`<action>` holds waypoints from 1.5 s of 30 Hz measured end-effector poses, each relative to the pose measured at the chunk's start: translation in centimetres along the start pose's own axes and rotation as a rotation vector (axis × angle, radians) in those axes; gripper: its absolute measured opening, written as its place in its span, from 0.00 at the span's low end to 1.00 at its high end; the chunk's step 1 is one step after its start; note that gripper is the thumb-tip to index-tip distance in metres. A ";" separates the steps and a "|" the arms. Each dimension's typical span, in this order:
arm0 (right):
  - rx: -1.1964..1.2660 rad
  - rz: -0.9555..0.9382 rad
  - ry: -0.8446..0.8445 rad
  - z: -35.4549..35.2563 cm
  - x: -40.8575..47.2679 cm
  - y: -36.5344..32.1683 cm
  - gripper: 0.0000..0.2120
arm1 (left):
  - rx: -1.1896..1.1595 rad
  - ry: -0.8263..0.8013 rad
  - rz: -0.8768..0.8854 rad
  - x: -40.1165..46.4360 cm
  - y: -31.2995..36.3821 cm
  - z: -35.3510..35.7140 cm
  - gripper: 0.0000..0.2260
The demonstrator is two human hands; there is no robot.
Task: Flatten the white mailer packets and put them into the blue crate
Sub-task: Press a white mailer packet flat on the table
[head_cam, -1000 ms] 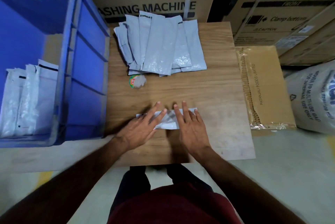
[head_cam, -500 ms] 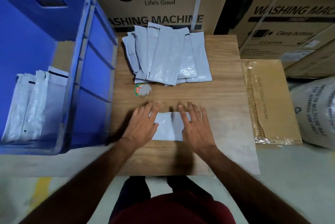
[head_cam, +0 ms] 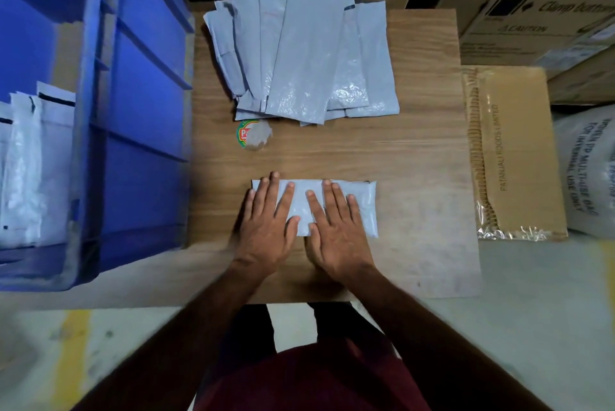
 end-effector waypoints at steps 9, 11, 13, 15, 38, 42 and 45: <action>0.020 0.095 0.043 -1.0 -1.5 4.2 0.30 | 0.031 0.033 0.176 -0.1 4.3 1.1 0.30; 0.035 0.090 0.037 -0.9 -1.3 4.3 0.30 | 0.046 0.018 0.130 0.1 4.5 1.3 0.30; 0.074 0.086 0.034 -1.1 -1.3 4.3 0.30 | 0.049 0.041 0.101 0.2 4.9 1.0 0.29; 0.156 0.104 0.061 -1.5 -1.7 4.8 0.29 | 0.048 0.064 0.140 0.4 5.6 0.9 0.29; 0.066 0.105 0.071 -0.6 -1.3 3.9 0.29 | 0.005 0.062 0.081 0.4 4.1 0.8 0.27; 0.098 0.063 0.072 -1.4 -0.5 1.9 0.30 | -0.066 0.141 0.016 -0.1 2.5 -1.1 0.26; 0.075 -0.008 0.058 -0.5 0.2 -0.3 0.30 | -0.032 0.131 -0.048 -0.5 -0.2 -0.4 0.27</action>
Point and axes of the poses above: each hand's wrist, its own x-axis towards the middle knuckle, its own z-axis out of the palm, y = z × x, the point moved 6 cm from there along x, towards the middle knuckle
